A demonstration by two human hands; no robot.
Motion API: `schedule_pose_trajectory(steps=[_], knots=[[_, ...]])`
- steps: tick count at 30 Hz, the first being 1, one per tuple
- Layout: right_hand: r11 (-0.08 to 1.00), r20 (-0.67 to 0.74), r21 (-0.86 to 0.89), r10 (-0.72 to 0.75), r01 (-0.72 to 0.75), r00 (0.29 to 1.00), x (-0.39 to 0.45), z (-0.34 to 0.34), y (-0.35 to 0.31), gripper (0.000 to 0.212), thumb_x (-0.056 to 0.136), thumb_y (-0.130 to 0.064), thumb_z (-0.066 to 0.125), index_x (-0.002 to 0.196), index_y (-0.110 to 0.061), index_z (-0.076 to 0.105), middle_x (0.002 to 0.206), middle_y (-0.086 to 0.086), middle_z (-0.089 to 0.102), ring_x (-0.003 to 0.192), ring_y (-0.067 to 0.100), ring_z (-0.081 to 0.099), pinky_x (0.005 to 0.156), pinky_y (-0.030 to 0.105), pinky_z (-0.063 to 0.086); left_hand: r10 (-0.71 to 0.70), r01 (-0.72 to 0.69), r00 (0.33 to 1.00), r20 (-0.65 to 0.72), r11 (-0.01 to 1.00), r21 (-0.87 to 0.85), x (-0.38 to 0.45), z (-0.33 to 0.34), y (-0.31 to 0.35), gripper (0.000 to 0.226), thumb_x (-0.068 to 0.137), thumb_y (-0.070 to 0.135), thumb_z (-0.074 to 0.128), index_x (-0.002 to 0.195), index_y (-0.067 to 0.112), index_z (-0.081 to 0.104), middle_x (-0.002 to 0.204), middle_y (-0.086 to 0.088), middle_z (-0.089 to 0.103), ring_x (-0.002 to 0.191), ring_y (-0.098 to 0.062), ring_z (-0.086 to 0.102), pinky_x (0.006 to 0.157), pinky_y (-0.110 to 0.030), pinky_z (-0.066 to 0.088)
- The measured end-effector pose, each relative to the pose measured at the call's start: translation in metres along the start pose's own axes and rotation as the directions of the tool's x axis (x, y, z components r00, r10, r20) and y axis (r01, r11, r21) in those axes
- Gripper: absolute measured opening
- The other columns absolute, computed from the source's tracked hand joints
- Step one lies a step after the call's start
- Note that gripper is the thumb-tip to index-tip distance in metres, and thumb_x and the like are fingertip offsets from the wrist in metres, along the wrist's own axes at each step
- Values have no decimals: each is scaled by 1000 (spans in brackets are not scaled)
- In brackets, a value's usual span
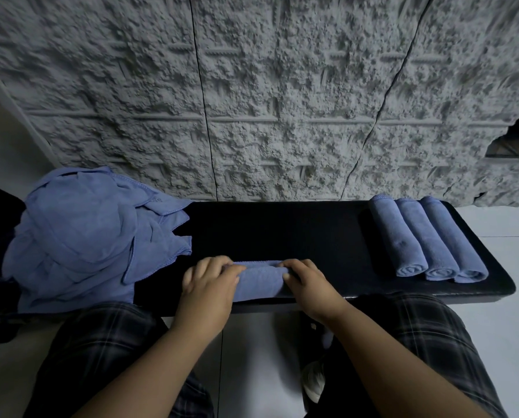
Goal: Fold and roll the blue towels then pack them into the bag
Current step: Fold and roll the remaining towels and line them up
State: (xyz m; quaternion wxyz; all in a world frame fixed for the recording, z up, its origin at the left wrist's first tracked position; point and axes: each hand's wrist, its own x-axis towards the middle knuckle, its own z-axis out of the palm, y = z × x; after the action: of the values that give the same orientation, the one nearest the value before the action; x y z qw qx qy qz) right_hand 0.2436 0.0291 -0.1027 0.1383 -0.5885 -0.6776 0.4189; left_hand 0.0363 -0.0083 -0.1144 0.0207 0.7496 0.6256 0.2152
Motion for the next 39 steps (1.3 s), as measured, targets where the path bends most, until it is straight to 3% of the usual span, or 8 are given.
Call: schedule_pose_trajectory(steps=[3, 9, 12, 15, 18, 25, 35, 39], knots=[[998, -15, 36, 47, -47, 999, 3, 1, 0, 30, 101, -33, 37, 129, -30, 49, 121, -1, 37, 121, 21, 38, 108, 41, 35, 129, -134, 989, 79, 989, 61, -8, 0, 16, 63, 64, 7, 70, 122, 28, 57, 119, 4, 58, 111, -22, 53, 100, -39, 29], [992, -35, 48, 122, -121, 992, 11, -1, -6, 32, 102, -35, 32, 129, -27, 47, 127, 4, 38, 122, 22, 33, 99, 32, 31, 74, -132, 965, 252, 967, 220, -10, 4, 29, 90, 58, 38, 78, 139, 22, 42, 143, -2, 45, 132, -27, 37, 107, -53, 14], [961, -213, -228, 105, -154, 971, 11, 3, -16, 35, 102, -37, 28, 129, -24, 47, 128, 5, 44, 118, 23, 35, 95, 36, 31, 14, -96, 952, 306, 962, 257, 3, 5, 26, 94, 57, 44, 78, 140, 25, 39, 142, 2, 46, 132, -25, 41, 107, -53, 16], [872, -309, -481, -75, -88, 948, 13, 7, -28, 37, 100, -27, 34, 136, -21, 41, 139, 2, 38, 130, 23, 28, 103, 35, 26, -12, -83, 931, 365, 966, 244, 17, 3, 26, 87, 80, 48, 60, 149, 31, 10, 157, 6, 14, 145, -23, 10, 113, -54, 0], [862, -148, -506, -135, 42, 980, 21, 12, -43, 48, 102, -31, 26, 147, -13, 28, 155, 2, 23, 146, 19, 8, 116, 35, 6, -60, -55, 898, 436, 968, 246, 32, 0, 26, 83, 89, 47, 48, 149, 30, -8, 157, 11, -12, 144, -18, -15, 111, -53, -13], [816, 23, -577, -9, 21, 1000, 36, 15, -41, 55, 102, -37, 12, 152, -16, 2, 160, -3, -1, 146, 15, -14, 117, 37, -9, -112, -1, 900, 421, 966, 260, 34, 10, 28, 88, 87, 53, 46, 148, 29, -12, 157, 10, -14, 143, -16, -19, 112, -51, -15], [883, 90, -457, -78, 110, 993, 45, 5, -28, 88, 77, -67, -8, 152, -22, 5, 160, -9, 2, 146, 11, -10, 116, 32, -7, -173, 218, 882, 439, 974, -55, 45, 15, 10, 79, 81, 46, 54, 147, 37, 11, 152, 22, 11, 141, -3, 1, 114, -37, -5], [885, 69, -452, -90, 111, 994, 41, 8, -27, 76, 85, -64, 0, 152, -27, 3, 160, -9, -5, 145, 14, -16, 116, 36, -8, -143, 226, 897, 419, 962, -156, 43, 13, 5, 77, 85, 37, 61, 148, 31, 17, 153, 17, 14, 141, -5, 3, 112, -28, 4]])
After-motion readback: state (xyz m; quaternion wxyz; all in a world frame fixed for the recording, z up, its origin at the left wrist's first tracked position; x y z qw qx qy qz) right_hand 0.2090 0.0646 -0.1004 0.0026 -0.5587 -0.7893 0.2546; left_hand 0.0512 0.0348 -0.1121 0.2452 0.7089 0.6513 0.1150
